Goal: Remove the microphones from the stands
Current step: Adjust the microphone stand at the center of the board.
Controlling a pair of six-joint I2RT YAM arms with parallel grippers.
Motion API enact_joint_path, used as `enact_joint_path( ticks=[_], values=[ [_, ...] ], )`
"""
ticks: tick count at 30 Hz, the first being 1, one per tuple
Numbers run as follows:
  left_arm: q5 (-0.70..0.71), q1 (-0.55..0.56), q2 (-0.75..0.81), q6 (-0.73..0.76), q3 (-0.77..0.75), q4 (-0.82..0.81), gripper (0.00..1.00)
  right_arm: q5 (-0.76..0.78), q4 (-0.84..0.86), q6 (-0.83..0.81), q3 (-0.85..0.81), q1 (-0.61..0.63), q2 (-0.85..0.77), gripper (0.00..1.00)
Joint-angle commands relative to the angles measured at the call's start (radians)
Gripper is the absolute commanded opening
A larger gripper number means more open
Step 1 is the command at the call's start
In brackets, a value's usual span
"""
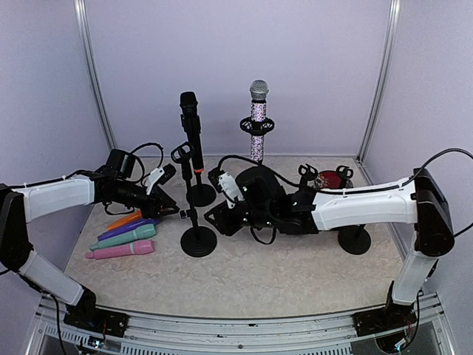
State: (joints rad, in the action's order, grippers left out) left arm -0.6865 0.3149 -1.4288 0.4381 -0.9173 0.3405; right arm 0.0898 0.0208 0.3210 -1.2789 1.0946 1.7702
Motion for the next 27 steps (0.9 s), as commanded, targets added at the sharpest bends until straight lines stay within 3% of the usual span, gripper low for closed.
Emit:
enact_joint_path(
  ticks=[1, 15, 27],
  values=[
    [0.131, -0.006, -0.052, -0.089, -0.051, -0.146, 0.31, 0.004, 0.023, 0.038, -0.040, 0.091, 0.138, 0.43],
    [0.054, 0.105, -0.113, -0.114, -0.063, -0.099, 0.32, -0.027, 0.057, 0.028, -0.135, 0.117, 0.414, 0.37],
    [0.037, 0.093, -0.058, -0.066, -0.026, 0.001, 0.31, 0.000, 0.115, 0.072, -0.036, -0.010, 0.388, 0.29]
  ],
)
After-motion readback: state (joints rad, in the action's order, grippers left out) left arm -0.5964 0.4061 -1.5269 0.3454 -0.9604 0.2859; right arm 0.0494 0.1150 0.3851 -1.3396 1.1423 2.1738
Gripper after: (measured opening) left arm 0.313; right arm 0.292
